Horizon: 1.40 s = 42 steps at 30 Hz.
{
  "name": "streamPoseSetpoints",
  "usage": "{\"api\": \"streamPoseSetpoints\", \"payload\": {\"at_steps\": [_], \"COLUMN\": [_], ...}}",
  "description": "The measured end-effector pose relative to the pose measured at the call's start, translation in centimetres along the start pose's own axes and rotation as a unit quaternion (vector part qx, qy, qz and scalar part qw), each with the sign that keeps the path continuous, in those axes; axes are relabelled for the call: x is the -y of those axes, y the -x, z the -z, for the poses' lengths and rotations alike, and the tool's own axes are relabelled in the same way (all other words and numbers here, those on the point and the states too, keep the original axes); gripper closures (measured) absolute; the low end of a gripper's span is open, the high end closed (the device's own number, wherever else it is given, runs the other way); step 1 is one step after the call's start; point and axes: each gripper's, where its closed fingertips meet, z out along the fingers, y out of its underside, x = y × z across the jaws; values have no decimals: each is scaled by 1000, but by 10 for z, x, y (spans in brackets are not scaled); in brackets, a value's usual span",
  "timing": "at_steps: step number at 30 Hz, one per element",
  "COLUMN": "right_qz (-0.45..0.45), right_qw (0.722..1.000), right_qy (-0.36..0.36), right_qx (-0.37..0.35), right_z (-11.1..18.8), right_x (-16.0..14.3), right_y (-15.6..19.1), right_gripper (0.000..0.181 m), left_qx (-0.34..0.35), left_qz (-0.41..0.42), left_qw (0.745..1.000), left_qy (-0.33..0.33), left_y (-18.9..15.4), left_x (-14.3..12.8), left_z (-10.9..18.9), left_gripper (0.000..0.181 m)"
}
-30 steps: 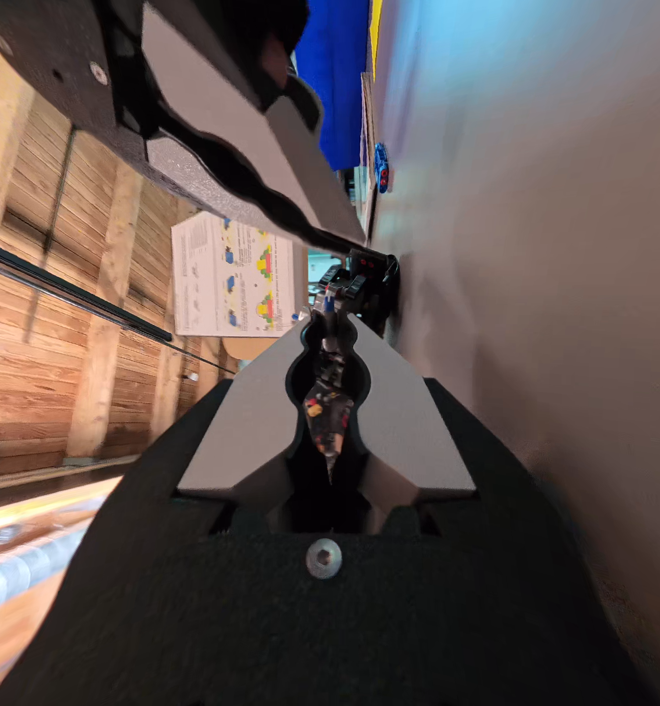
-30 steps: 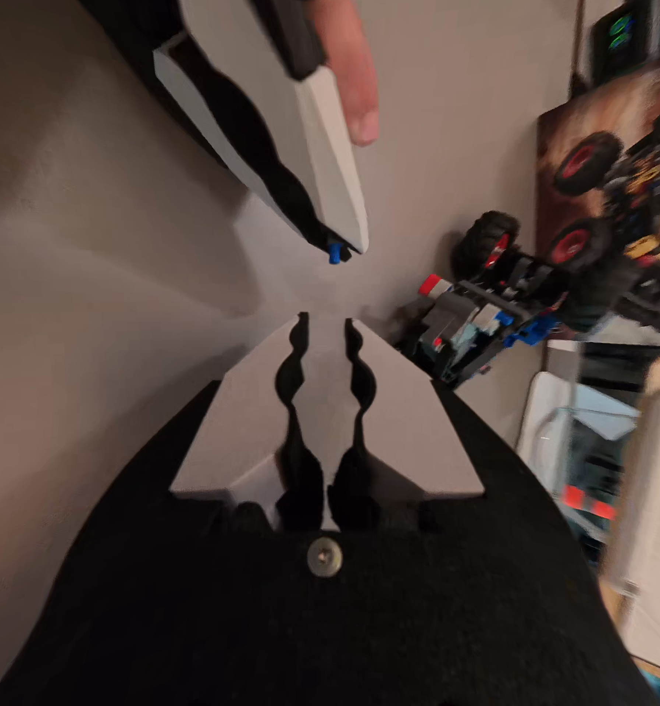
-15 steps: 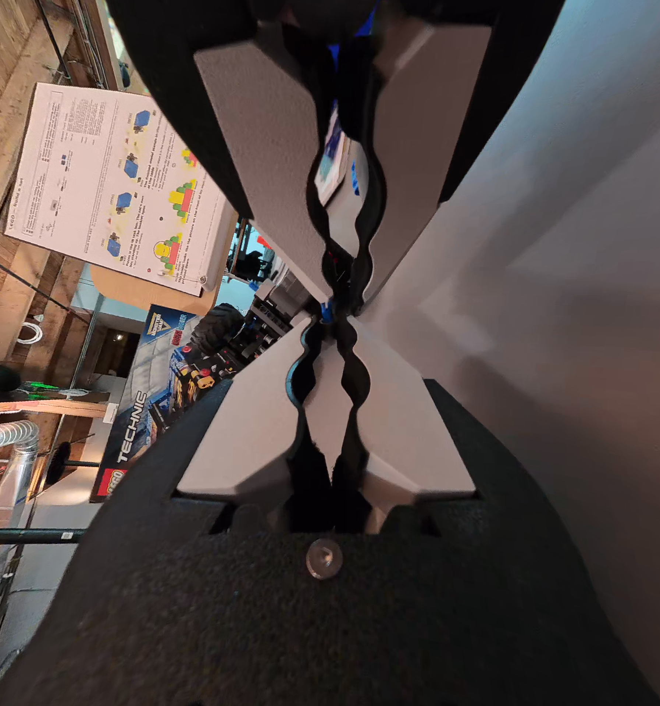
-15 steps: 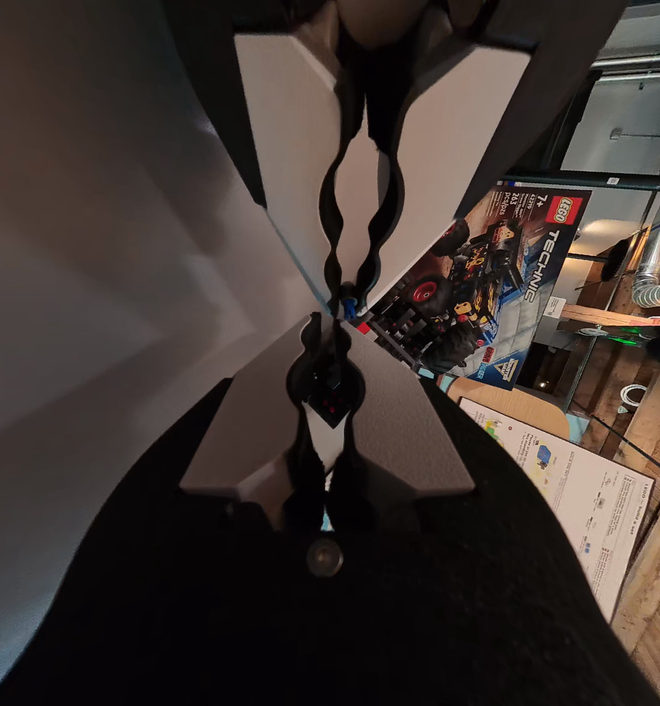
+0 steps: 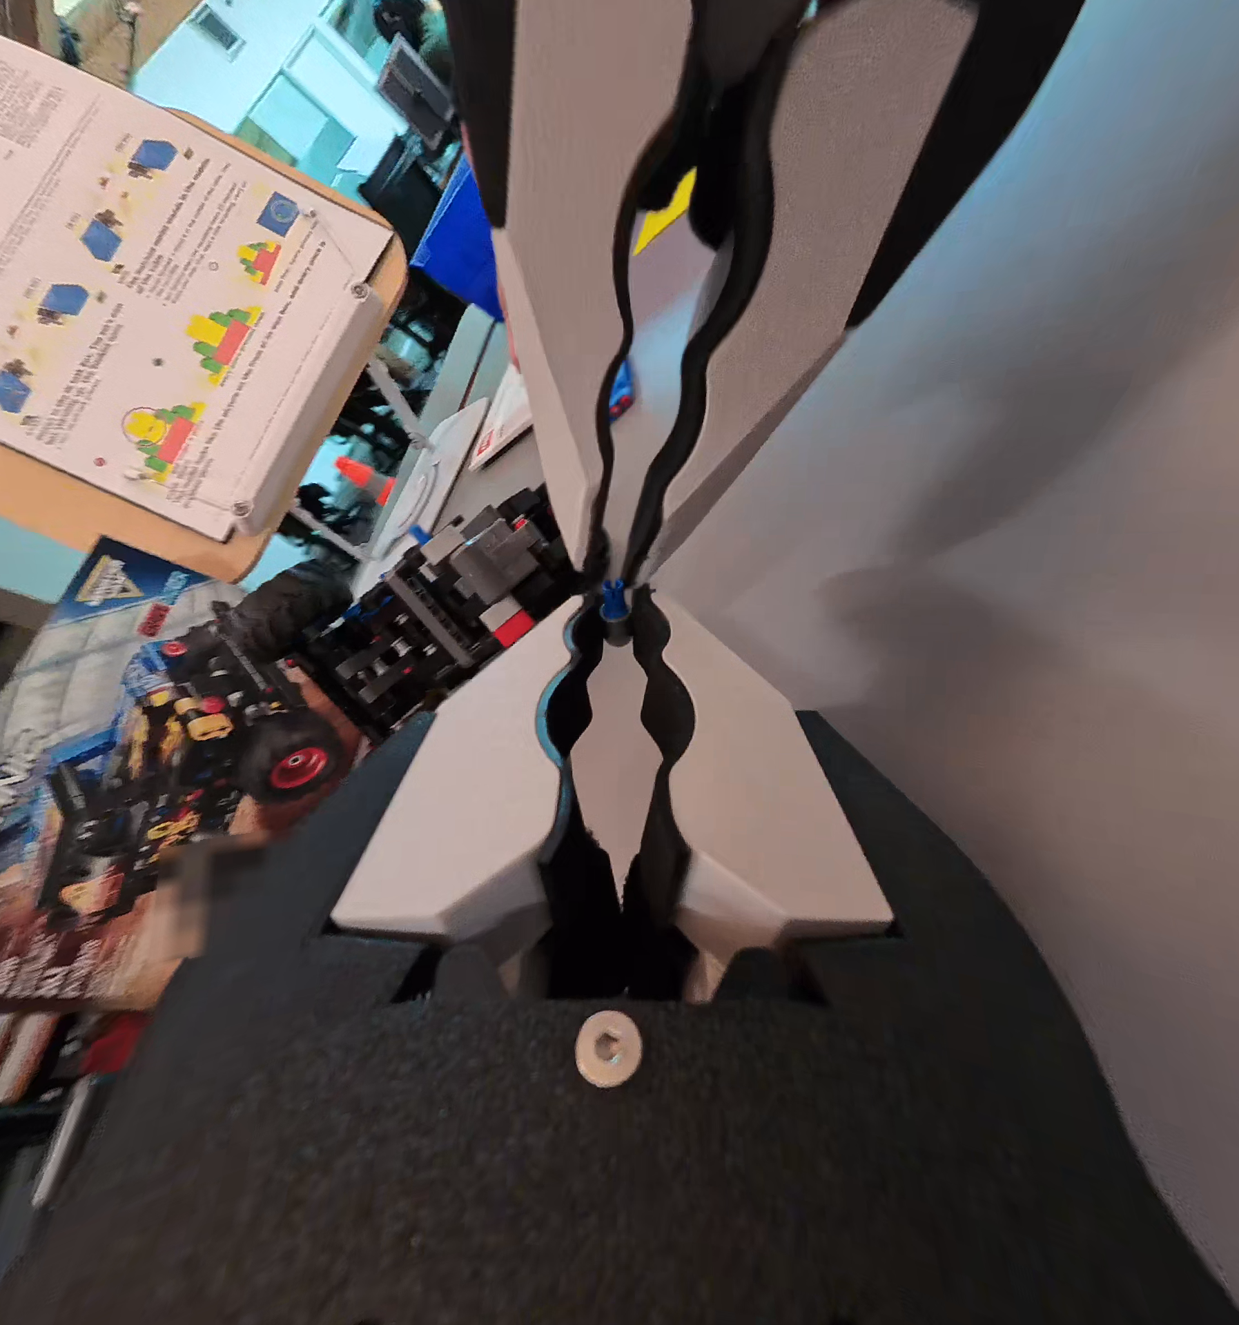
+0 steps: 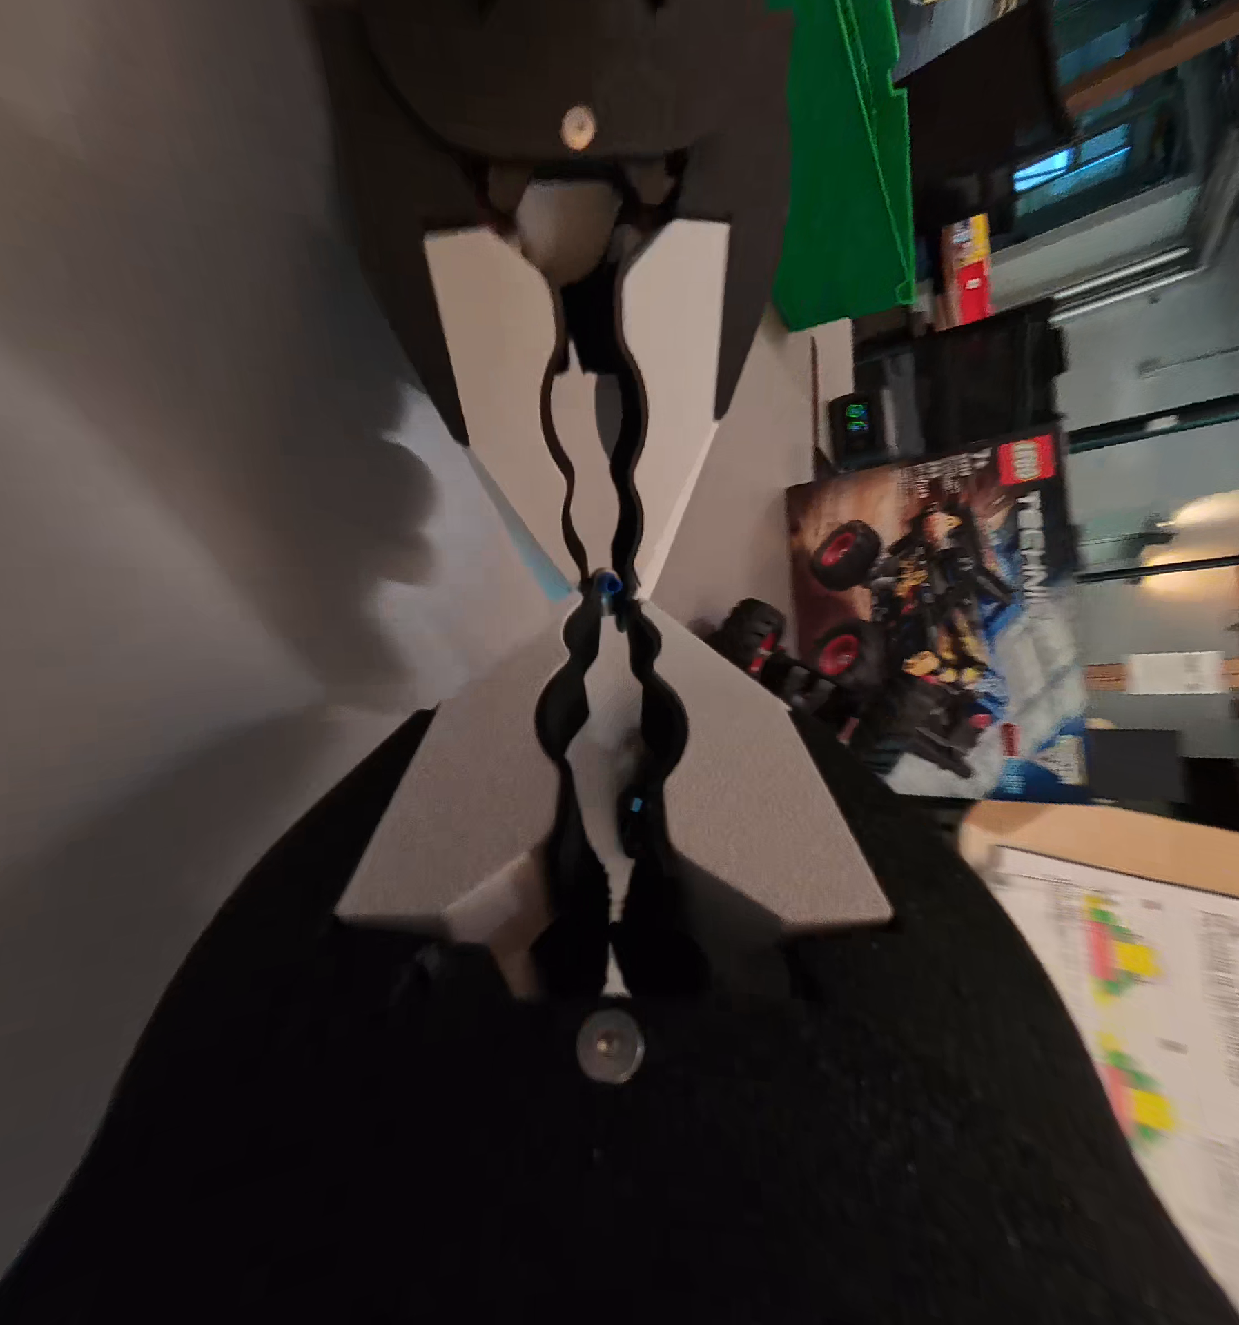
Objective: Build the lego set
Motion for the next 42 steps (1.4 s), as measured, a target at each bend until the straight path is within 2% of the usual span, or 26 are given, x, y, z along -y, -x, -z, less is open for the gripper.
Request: {"api": "streamPoseSetpoints", "payload": {"at_steps": [3,6,9,15,17,21,29,34,42], "right_qz": [-154,-294,-346,-450,-468,-461,-494,-526,-544], "right_qw": [987,950,933,879,867,876,853,816,788], "right_qy": [-12,-46,-65,-116,-124,-104,-121,-164,-189], "right_qx": [48,89,76,107,117,99,118,175,217], "right_z": [-1,-6,-12,-9,-10,-18,-14,-4,7], "right_x": [-6,1,2,3,4,-2,-6,-5,-7], "right_y": [-2,4,1,-6,-7,-5,-4,-5,-2], "right_gripper": [168,164,167,168,168,174,177,177,177], "left_qx": [37,57,74,99,103,103,107,94,85], "left_qz": [-26,-28,-53,-101,-111,-113,-110,-98,-104], "left_qw": [999,998,995,989,988,987,987,991,990], "left_qy": [20,22,29,40,42,55,40,2,-35], "left_y": [7,13,15,18,17,16,17,13,7], "left_x": [-8,-7,-8,-8,-9,-13,-6,5,14], "left_z": [-3,-3,-3,-2,-2,-4,-1,3,7], "left_gripper": [174,174,174,174,174,174,174,174,174]}}
